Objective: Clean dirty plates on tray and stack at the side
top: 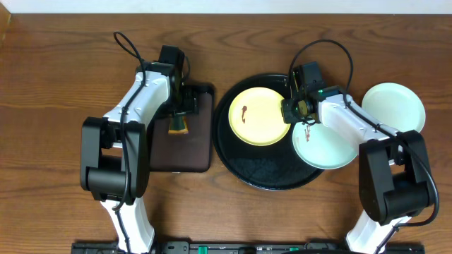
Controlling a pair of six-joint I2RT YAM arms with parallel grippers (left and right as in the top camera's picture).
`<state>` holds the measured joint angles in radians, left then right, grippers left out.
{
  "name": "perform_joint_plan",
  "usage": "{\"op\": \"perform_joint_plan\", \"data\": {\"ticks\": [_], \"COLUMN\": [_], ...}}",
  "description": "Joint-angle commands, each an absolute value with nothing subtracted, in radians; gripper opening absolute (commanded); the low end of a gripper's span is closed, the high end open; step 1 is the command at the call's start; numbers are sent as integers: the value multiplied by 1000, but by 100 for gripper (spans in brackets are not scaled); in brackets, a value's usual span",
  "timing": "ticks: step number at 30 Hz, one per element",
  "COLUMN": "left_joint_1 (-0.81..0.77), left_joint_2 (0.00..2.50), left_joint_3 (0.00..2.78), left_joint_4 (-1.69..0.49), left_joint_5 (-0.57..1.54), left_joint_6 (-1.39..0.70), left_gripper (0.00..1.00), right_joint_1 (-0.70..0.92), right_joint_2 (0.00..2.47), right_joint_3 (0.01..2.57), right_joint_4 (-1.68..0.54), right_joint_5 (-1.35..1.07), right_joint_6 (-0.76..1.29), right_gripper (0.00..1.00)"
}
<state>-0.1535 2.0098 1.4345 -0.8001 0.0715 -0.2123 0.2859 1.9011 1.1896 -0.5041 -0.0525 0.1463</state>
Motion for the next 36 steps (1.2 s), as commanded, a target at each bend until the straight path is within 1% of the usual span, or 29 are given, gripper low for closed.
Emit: {"op": "perform_joint_plan", "data": {"ticks": [1,10,12,14,16,17,23,29,36], "left_joint_1": [-155,-155,-155,-155,-152,-149,-106,-75,-94], "left_joint_2": [2014,2014,2014,2014,2014,2014,2006,2006,2008], "left_joint_3": [1432,1432,1430,1428,1428,1428,1447,1442,1412], "left_joint_4": [-802,-797,-798,-803,-805,-804,-836,-884,-834], "left_joint_5": [63,62,62,57,56,60,150,150,173], "left_joint_6": [-215,-222,-222,-221,-222,-222,-221,-221,-221], "left_gripper": [82,82,74,71,60,58,58,58,59], "right_joint_1": [295,295,295,295,295,295,295,295,295], "right_joint_2": [1900,1900,1900,1900,1900,1900,1900,1900,1900], "right_joint_3": [1181,1163,1157,1155,1155,1155,1155,1155,1155], "right_joint_4": [-508,-501,-497,-495,-493,-493,-498,-498,-498], "right_joint_5": [-49,-49,-49,-49,-49,-49,-49,-49,-49], "right_joint_6": [145,154,161,160,160,160,160,160,160], "right_gripper": [10,9,10,9,10,10,12,12,13]}}
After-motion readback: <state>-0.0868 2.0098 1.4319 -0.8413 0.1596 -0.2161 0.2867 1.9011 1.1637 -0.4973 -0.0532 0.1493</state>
